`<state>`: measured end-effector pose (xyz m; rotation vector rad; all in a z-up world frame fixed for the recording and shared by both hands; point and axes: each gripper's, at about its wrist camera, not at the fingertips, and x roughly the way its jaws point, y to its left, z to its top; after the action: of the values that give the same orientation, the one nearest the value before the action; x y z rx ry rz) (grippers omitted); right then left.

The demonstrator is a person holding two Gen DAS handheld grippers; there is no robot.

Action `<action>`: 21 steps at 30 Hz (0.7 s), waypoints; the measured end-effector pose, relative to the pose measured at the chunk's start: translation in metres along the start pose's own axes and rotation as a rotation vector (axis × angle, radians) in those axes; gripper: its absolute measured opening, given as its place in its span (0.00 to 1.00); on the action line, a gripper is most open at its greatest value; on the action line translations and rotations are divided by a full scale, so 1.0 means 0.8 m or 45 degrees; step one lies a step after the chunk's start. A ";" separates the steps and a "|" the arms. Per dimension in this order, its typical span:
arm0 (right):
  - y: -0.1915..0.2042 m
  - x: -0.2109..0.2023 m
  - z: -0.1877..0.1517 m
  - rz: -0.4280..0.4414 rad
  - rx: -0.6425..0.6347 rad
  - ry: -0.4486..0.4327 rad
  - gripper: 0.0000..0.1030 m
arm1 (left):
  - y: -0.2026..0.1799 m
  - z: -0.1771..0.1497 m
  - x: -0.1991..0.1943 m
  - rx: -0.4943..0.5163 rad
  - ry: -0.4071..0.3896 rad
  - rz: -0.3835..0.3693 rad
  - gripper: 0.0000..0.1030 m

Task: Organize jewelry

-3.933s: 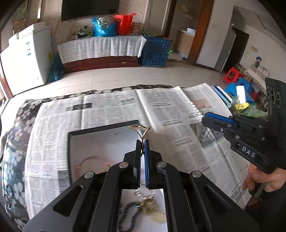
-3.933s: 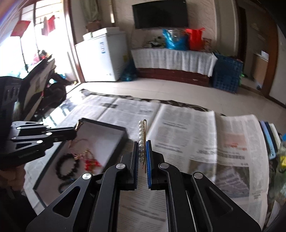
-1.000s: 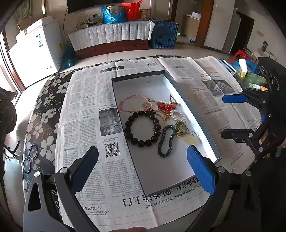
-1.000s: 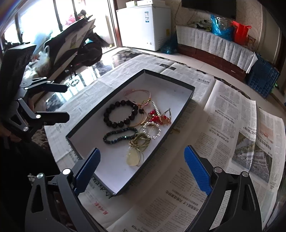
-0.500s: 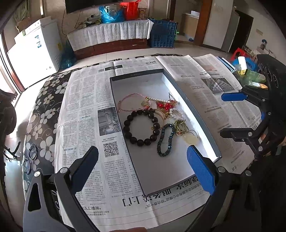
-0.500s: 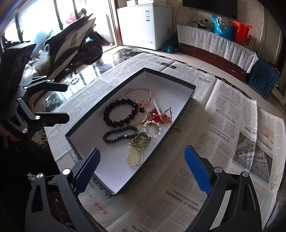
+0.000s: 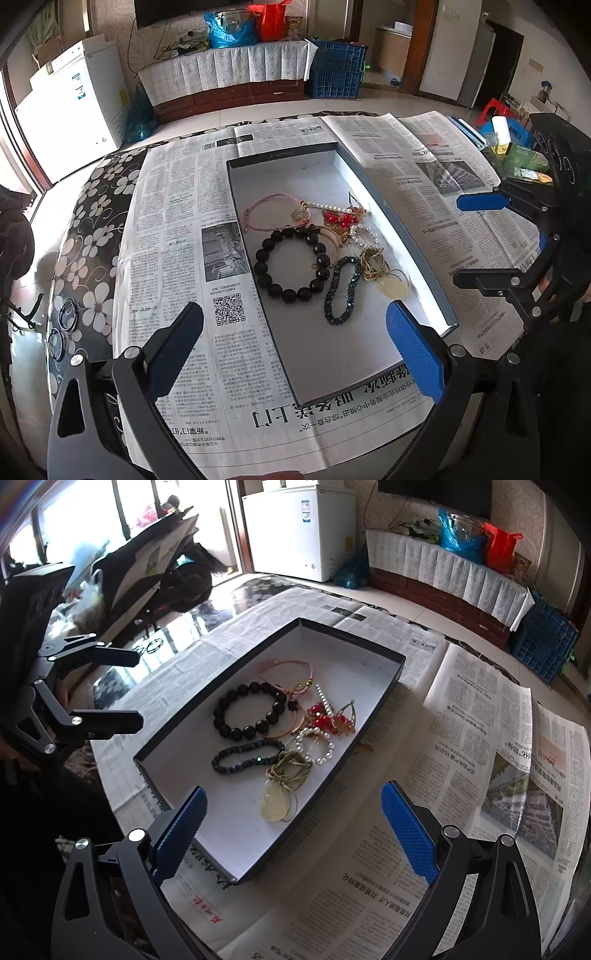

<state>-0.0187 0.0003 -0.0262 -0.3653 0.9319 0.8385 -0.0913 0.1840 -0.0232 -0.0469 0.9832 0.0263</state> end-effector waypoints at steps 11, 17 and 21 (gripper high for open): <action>0.000 -0.001 0.000 -0.006 0.002 -0.008 0.94 | -0.002 0.000 0.000 0.013 -0.008 -0.001 0.95; -0.001 -0.001 0.001 -0.002 0.001 -0.011 0.94 | -0.005 0.000 -0.003 0.025 -0.022 -0.006 0.95; 0.000 -0.001 0.001 -0.004 0.001 -0.010 0.94 | 0.000 0.001 0.000 0.002 -0.003 0.006 0.95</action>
<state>-0.0185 0.0002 -0.0249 -0.3629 0.9240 0.8360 -0.0907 0.1839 -0.0231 -0.0434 0.9809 0.0297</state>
